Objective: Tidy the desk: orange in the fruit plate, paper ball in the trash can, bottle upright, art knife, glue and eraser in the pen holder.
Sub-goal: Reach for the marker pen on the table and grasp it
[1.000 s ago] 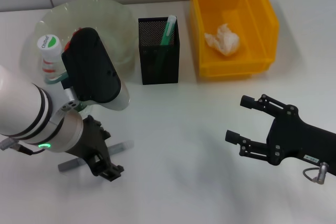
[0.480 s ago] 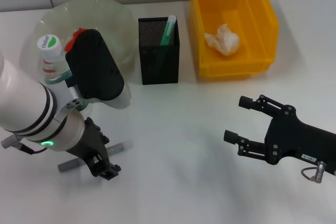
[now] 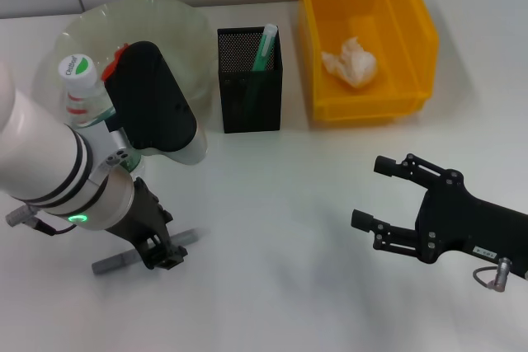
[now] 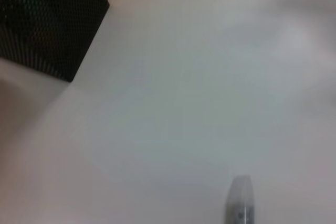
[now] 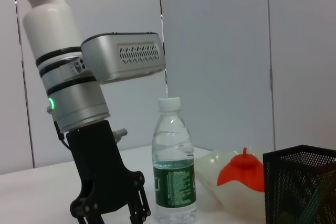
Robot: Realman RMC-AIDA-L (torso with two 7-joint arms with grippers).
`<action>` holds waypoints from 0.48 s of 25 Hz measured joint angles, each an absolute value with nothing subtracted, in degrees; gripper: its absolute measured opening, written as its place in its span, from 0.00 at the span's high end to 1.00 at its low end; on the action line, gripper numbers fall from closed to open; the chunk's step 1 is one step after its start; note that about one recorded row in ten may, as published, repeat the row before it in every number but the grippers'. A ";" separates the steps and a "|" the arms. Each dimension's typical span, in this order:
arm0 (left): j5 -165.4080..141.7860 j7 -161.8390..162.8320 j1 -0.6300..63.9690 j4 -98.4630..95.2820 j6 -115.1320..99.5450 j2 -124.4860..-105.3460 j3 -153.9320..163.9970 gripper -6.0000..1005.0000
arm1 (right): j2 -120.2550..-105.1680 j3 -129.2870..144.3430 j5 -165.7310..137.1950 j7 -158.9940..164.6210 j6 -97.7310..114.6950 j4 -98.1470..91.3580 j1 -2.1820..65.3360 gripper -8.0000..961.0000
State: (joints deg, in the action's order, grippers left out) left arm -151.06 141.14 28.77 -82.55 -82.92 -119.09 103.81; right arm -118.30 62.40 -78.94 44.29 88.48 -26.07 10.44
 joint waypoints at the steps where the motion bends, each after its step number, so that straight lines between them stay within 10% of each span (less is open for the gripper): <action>1: -151.08 141.15 29.00 -81.98 -82.90 -119.09 103.89 0.49 | -118.30 62.40 -78.94 44.29 88.48 -25.99 10.44 0.13; 12: -150.91 141.24 29.45 -80.77 -83.08 -119.09 104.33 0.49 | -118.30 62.40 -78.94 44.29 88.51 -25.78 10.24 0.13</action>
State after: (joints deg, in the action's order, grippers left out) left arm -150.91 141.24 29.45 -80.77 -83.08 -119.09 104.33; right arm -118.30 62.40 -78.94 44.29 88.51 -25.78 10.24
